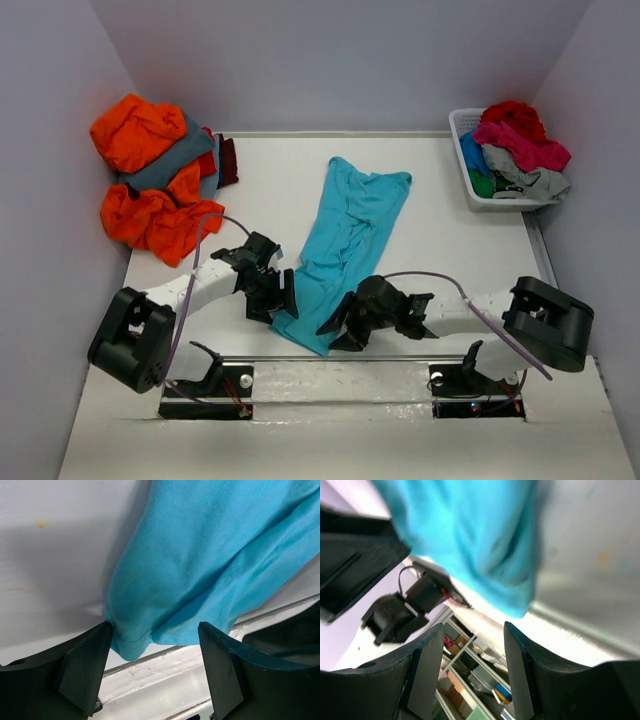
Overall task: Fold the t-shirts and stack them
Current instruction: Rotate the rectangle-folded T-shirt at the center of the board.
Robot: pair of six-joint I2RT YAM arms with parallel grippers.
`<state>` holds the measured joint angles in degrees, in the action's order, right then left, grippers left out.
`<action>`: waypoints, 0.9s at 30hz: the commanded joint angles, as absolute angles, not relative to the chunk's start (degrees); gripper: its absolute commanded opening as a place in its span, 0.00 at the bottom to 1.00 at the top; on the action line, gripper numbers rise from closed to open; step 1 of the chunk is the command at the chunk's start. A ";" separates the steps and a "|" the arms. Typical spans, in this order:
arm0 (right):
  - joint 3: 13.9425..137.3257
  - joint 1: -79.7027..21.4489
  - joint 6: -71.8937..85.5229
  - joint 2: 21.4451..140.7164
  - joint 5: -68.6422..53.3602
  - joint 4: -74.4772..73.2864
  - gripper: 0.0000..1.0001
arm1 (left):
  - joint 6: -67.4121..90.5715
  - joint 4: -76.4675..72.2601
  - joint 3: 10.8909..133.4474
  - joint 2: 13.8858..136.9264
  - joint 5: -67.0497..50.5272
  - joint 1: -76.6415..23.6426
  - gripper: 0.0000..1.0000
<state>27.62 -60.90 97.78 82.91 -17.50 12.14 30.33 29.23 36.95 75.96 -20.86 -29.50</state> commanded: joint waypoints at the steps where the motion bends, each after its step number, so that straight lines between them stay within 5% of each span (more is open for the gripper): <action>1: 30.41 -62.49 99.49 78.22 -15.64 3.60 0.57 | 29.62 31.11 34.98 74.53 -22.15 -29.27 0.83; 17: 40.87 -63.02 95.36 98.61 -19.68 24.43 0.55 | 29.44 32.26 32.70 72.69 -25.66 -29.27 0.82; 27: 42.64 -63.02 94.83 93.78 -17.05 6.34 0.55 | 30.85 35.15 31.29 68.21 -28.04 -29.27 0.82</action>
<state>41.80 -63.09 94.26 97.25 -19.07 11.68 30.61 30.74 31.48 70.39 -25.54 -29.08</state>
